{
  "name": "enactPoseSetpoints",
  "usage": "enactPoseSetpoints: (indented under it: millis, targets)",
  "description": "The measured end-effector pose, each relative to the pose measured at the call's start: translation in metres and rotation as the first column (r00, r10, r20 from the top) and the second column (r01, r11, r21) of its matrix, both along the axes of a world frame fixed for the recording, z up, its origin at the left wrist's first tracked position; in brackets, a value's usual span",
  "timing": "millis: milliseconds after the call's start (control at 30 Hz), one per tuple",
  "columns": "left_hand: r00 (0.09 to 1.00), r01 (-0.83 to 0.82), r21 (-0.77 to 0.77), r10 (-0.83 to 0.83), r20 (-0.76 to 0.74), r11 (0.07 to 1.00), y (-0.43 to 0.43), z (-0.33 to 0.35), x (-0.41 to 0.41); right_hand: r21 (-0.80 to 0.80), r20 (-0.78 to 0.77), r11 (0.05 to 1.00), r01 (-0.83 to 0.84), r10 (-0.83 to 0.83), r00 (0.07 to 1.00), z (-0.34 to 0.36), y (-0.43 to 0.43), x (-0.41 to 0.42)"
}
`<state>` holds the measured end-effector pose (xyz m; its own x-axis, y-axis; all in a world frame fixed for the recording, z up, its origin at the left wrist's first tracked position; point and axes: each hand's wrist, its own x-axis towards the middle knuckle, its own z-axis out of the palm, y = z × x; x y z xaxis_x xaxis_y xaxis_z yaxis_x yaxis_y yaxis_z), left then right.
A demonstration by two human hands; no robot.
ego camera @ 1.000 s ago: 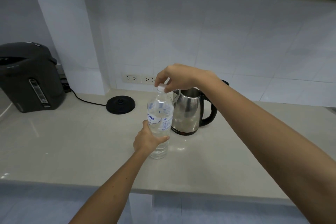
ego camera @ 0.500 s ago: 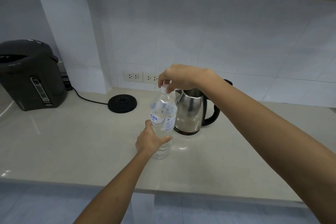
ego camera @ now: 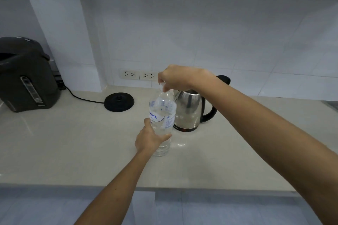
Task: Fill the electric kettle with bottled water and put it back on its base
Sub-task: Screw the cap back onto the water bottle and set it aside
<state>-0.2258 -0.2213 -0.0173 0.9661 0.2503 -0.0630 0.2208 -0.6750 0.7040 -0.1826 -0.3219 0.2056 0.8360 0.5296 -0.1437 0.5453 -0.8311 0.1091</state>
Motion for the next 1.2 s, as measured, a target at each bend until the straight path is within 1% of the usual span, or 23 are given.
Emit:
enactPoseSetpoints:
  millis: [100, 167, 367, 433, 567, 667, 767, 900, 967, 1000, 1100, 1167, 1200]
  targets:
    - [1.0, 0.002, -0.003, -0.002, -0.003, 1.0, 0.001, -0.002, 0.0, -0.054, 0.04, 0.998, 0.038, -0.036, 0.999, -0.006, 0.006, -0.003]
    - [1.0, 0.007, -0.01, -0.007, 0.0, 1.0, 0.001, -0.002, 0.0, -0.061, 0.046, 0.997, 0.048, -0.045, 0.998, -0.006, 0.006, -0.005]
    - [0.999, 0.031, -0.008, -0.03, 0.028, 1.0, 0.002, -0.004, -0.001, 0.082, -0.013, 0.996, 0.031, -0.03, 0.999, 0.007, -0.006, -0.009]
    - [0.998, 0.041, -0.006, -0.041, 0.037, 0.999, 0.002, -0.004, -0.001, 0.1, -0.02, 0.995, 0.012, -0.01, 1.0, 0.009, -0.009, -0.011]
    - [0.996, 0.083, -0.007, -0.083, 0.036, 0.997, 0.007, -0.007, 0.003, 0.063, -0.001, 0.996, -0.063, 0.063, 0.998, 0.013, -0.01, -0.011]
    - [0.994, 0.112, -0.019, -0.112, 0.013, 0.994, 0.009, -0.004, 0.006, 0.029, 0.009, 0.997, -0.068, 0.068, 0.998, 0.017, -0.005, -0.012]
    - [0.992, 0.126, -0.011, -0.126, -0.013, 0.992, 0.01, -0.002, 0.006, -0.061, 0.01, 0.998, 0.005, -0.004, 1.0, 0.015, 0.004, -0.009]
    - [0.993, 0.117, -0.011, -0.117, -0.001, 0.993, 0.011, -0.003, 0.008, -0.17, 0.036, 0.98, 0.104, -0.099, 0.994, 0.004, 0.014, -0.01]
    - [0.994, 0.114, -0.007, -0.114, 0.005, 0.994, 0.011, -0.004, 0.008, -0.155, 0.065, 0.973, 0.169, -0.161, 0.985, 0.0, 0.016, -0.013]
    - [0.994, 0.113, -0.002, -0.113, 0.007, 0.994, 0.01, -0.005, 0.008, -0.139, 0.105, 0.971, 0.195, -0.181, 0.978, -0.004, 0.017, -0.015]
    - [0.994, 0.106, -0.009, -0.106, 0.012, 0.994, 0.01, -0.006, 0.009, -0.152, 0.276, 0.95, 0.274, -0.225, 0.934, -0.025, 0.022, -0.014]
    - [0.994, 0.109, -0.01, -0.109, 0.008, 0.994, 0.009, -0.004, 0.009, -0.074, 0.341, 0.917, 0.391, -0.345, 0.874, -0.031, 0.024, -0.016]
    - [0.994, 0.113, -0.009, -0.113, 0.002, 0.994, 0.009, -0.004, 0.009, -0.032, 0.356, 0.908, 0.418, -0.381, 0.853, -0.032, 0.025, -0.015]
